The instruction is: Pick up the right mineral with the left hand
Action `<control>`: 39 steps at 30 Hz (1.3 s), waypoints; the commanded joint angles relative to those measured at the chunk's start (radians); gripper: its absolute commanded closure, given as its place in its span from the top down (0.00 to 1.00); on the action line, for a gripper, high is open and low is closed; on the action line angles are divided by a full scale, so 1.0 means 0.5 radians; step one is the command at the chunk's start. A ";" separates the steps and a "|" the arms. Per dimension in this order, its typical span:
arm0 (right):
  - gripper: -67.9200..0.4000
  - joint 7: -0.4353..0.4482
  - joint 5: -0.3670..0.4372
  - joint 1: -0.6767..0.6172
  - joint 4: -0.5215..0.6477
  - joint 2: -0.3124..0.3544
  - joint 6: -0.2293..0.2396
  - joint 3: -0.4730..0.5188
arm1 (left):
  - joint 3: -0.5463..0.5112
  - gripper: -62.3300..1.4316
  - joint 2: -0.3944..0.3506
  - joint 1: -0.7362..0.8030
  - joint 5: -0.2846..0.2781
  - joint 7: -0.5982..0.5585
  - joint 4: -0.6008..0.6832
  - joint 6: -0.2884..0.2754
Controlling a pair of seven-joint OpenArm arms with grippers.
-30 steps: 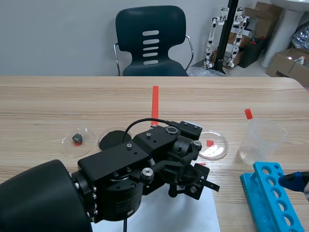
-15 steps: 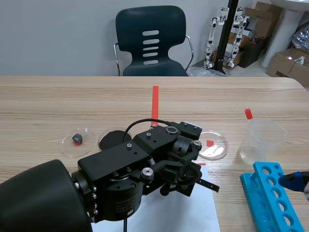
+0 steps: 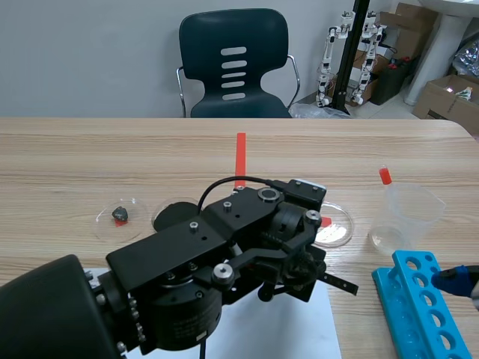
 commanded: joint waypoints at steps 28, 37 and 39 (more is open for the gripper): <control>0.97 0.021 0.014 -0.004 0.037 0.010 -0.008 0.014 | -0.854 0.18 -1.154 1.192 0.064 -1.192 1.350 -0.004; 0.97 0.021 0.014 -0.004 0.037 0.010 -0.008 0.014 | -1.376 0.18 -1.320 1.798 0.053 -1.730 1.628 -0.169; 0.97 0.021 0.014 -0.004 0.037 0.010 -0.008 0.014 | -1.502 0.18 -1.319 1.927 0.013 -1.857 1.645 -0.302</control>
